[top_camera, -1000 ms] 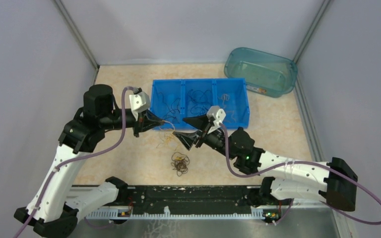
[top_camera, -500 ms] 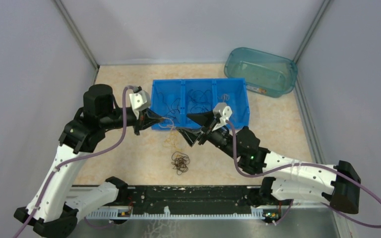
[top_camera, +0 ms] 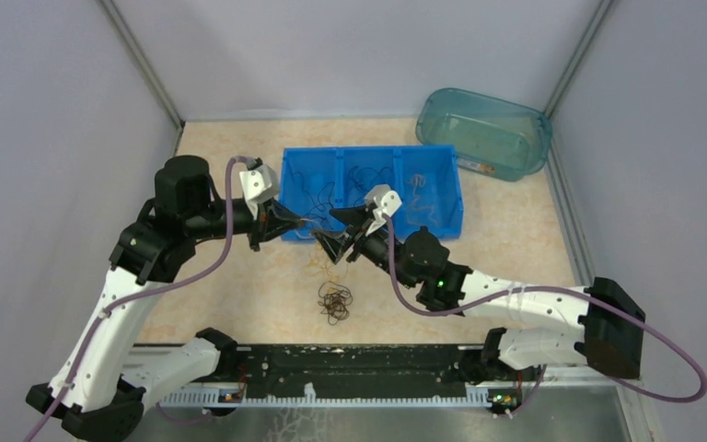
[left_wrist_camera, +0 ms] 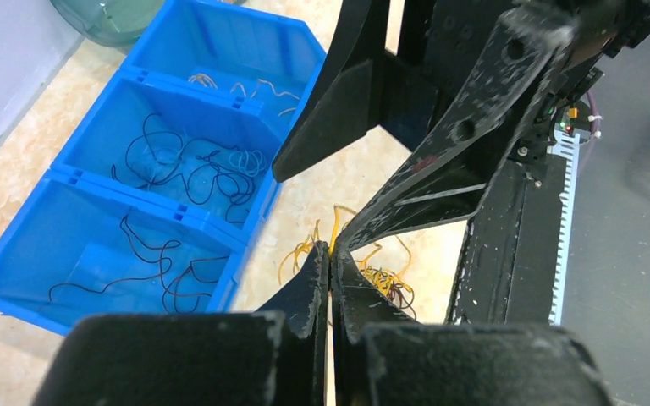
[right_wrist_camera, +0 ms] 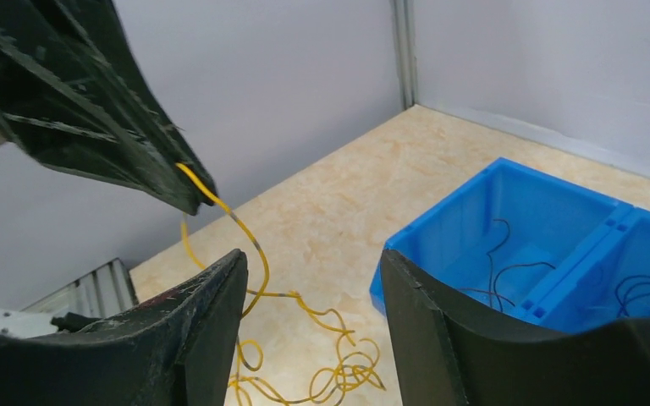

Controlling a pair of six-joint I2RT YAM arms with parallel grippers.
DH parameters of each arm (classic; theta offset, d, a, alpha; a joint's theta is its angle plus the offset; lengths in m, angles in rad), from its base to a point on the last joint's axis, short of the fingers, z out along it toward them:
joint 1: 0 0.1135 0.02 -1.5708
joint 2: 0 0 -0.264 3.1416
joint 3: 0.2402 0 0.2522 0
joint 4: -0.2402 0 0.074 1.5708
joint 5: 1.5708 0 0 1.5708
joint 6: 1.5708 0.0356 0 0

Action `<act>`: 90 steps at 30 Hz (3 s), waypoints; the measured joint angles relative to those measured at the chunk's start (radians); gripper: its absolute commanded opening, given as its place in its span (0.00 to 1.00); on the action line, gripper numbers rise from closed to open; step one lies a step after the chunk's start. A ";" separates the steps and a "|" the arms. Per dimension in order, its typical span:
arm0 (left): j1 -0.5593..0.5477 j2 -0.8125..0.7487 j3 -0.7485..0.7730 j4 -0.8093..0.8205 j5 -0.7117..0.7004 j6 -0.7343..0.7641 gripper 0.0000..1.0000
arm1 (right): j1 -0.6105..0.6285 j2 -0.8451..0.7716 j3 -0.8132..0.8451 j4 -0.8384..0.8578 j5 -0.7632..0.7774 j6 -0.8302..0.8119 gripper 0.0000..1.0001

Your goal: Untangle the cables

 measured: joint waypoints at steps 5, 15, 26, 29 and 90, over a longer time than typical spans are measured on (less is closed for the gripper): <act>0.000 0.009 0.029 -0.005 0.027 -0.024 0.00 | 0.015 0.045 0.018 0.009 0.110 -0.023 0.57; 0.000 0.064 0.145 -0.078 0.174 -0.075 0.00 | 0.034 0.214 0.080 0.126 0.235 -0.058 0.50; 0.000 0.115 0.298 -0.109 0.243 -0.106 0.00 | 0.076 0.249 0.014 0.238 0.185 0.024 0.28; 0.000 0.125 0.350 -0.107 0.239 -0.101 0.00 | 0.082 0.249 -0.040 0.260 0.173 0.058 0.29; 0.042 0.036 0.508 0.674 -0.189 0.183 0.00 | 0.117 0.089 -0.329 0.277 0.156 0.168 0.75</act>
